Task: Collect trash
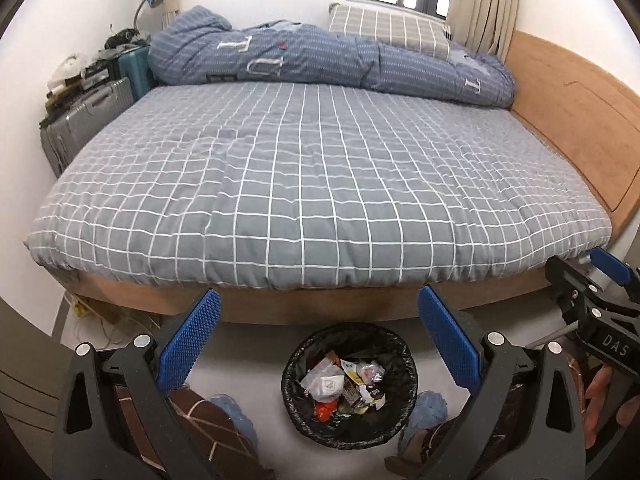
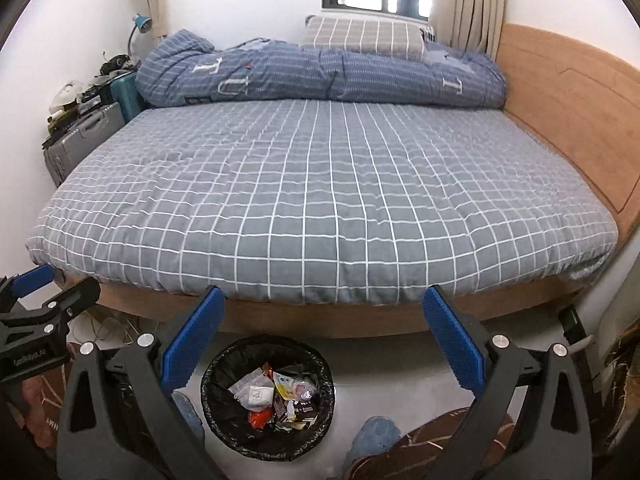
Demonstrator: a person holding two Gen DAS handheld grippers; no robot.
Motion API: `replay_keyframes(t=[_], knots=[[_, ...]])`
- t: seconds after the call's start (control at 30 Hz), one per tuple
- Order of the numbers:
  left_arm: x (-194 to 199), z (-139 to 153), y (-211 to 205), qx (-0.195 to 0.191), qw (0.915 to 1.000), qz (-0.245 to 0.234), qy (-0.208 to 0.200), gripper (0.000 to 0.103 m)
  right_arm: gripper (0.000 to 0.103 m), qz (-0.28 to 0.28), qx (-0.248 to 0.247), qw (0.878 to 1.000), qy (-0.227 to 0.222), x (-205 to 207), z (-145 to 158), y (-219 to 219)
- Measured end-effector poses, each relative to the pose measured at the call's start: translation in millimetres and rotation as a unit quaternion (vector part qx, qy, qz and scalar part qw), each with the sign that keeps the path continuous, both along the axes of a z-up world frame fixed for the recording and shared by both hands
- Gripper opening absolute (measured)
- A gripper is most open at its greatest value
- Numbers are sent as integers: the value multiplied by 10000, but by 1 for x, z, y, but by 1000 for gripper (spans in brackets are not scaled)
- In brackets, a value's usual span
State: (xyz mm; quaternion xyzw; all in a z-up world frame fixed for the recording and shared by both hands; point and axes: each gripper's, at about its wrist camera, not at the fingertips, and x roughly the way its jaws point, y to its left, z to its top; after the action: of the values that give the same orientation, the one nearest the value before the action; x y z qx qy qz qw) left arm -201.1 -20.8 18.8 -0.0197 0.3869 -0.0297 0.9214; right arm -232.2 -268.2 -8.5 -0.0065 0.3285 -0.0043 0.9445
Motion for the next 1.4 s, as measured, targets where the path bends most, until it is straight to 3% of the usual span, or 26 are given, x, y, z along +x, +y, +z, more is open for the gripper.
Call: replay_keyframes(t=[0.23,1.4], knots=[[-11,6,3,8,10000,6,-20,97,95,70,-37,9999,-106,-16,9,5],[-14,0,3,34,10000,17,-64,97,95,124,-5,9998,-121,-16,8,8]])
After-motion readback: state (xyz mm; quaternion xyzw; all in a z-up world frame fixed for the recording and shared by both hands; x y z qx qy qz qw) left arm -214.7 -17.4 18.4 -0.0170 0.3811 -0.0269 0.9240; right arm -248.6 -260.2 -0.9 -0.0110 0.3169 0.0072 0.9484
